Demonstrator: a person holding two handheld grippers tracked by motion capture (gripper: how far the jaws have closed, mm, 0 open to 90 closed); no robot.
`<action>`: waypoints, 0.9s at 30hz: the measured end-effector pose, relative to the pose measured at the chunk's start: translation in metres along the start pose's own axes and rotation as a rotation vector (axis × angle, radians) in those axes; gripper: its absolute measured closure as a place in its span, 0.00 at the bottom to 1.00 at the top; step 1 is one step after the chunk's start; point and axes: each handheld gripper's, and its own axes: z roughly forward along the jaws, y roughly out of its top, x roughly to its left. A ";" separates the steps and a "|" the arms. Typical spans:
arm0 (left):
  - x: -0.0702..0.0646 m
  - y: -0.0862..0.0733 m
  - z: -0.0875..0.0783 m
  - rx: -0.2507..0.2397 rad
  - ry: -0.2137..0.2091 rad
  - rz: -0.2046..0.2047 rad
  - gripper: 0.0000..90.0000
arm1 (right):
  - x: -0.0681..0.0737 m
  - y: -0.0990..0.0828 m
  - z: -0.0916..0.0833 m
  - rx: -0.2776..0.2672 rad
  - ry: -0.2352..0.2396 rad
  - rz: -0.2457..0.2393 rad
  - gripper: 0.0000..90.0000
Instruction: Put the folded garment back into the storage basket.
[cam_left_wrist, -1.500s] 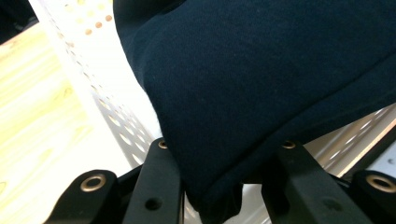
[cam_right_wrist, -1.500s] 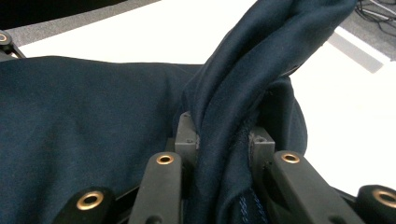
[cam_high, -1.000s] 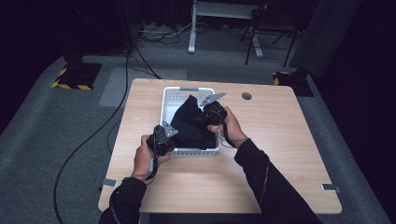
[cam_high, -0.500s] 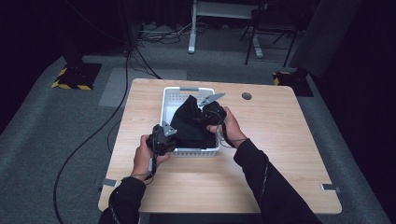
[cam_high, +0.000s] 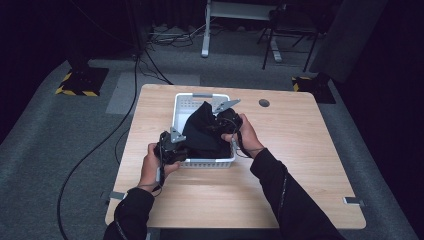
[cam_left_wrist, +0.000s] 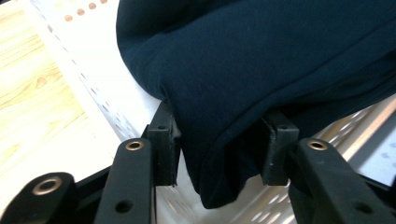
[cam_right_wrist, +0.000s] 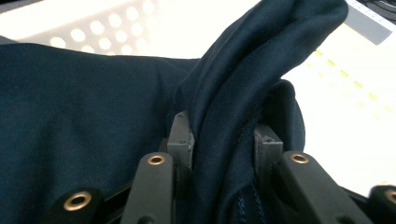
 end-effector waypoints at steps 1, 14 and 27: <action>0.001 0.001 -0.002 -0.008 -0.004 -0.002 0.61 | 0.000 0.000 0.000 0.004 -0.006 -0.002 0.74; -0.005 0.009 -0.019 -0.057 -0.067 0.038 0.53 | 0.001 -0.002 0.005 0.033 -0.056 -0.039 0.64; -0.024 0.011 -0.018 -0.043 -0.111 0.089 0.16 | -0.006 -0.004 0.006 0.051 -0.124 -0.055 0.33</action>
